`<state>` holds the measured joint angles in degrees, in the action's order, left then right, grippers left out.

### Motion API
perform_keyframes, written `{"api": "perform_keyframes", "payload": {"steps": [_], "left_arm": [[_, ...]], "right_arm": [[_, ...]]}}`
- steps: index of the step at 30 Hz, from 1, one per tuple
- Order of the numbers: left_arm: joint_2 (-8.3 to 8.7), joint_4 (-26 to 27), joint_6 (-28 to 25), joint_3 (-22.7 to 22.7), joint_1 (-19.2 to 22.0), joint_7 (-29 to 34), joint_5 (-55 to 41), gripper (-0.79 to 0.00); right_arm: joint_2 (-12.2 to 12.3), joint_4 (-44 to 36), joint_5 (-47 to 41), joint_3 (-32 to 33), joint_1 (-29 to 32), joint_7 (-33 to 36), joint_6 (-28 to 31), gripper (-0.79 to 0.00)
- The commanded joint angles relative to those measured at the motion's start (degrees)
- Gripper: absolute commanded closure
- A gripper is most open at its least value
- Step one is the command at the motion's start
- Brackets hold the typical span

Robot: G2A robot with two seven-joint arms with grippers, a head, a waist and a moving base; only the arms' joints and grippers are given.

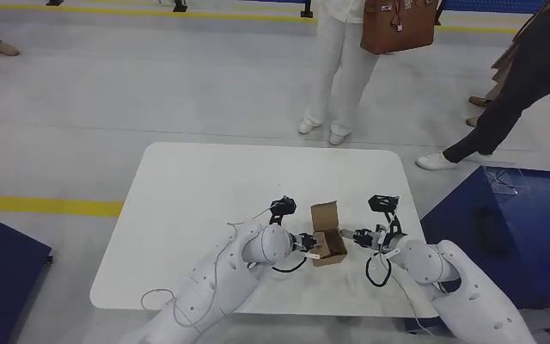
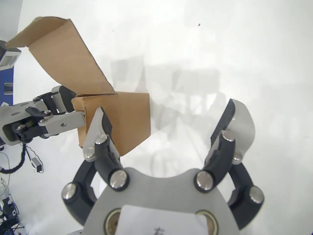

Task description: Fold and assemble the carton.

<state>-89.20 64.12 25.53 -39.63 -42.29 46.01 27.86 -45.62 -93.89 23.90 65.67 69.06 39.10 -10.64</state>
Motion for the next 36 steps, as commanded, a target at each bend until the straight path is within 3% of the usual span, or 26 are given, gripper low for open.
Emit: {"api": "perform_keyframes", "payload": {"steps": [1,11,17,21,24,27,31,36], "left_arm": [[0.01,0.14,-0.19,-0.24,-0.23,-0.03,0.05,-0.785],[-0.08,0.72,0.57,-1.01,-1.11,-0.41,0.99,-0.785],[0.29,4.16,-0.46,-2.93,-2.51,-0.50,0.19,-0.785],[2.01,10.72,-0.60,-7.76,-5.79,-1.22,1.33,-0.785],[3.80,17.18,0.31,-12.99,-9.78,-3.44,4.42,-0.785],[5.04,20.59,1.95,-16.65,-12.65,-6.53,9.25,-0.785],[5.19,18.76,2.90,-16.43,-12.03,-7.38,12.94,-0.785],[3.67,11.02,1.76,-13.32,-6.93,-8.91,11.52,-0.785]], "right_arm": [[-0.13,-0.24,0.86,-0.31,0.12,0.02,-0.04,-0.785],[-1.47,0.80,4.63,-3.59,-1.19,0.36,-1.17,-0.785],[-1.57,0.14,2.17,-0.50,-1.14,-1.00,0.19,-0.785],[-0.89,-1.59,-1.67,4.71,1.42,-1.12,4.31,-0.785],[0.06,-3.17,-4.88,9.94,5.37,1.14,10.34,-0.785],[1.12,-5.00,-2.10,14.45,10.14,2.33,17.26,-0.785],[1.99,-6.82,2.17,18.37,16.07,2.86,23.66,-0.785],[2.04,-9.40,8.56,17.90,20.18,1.28,24.85,-0.785]]}}
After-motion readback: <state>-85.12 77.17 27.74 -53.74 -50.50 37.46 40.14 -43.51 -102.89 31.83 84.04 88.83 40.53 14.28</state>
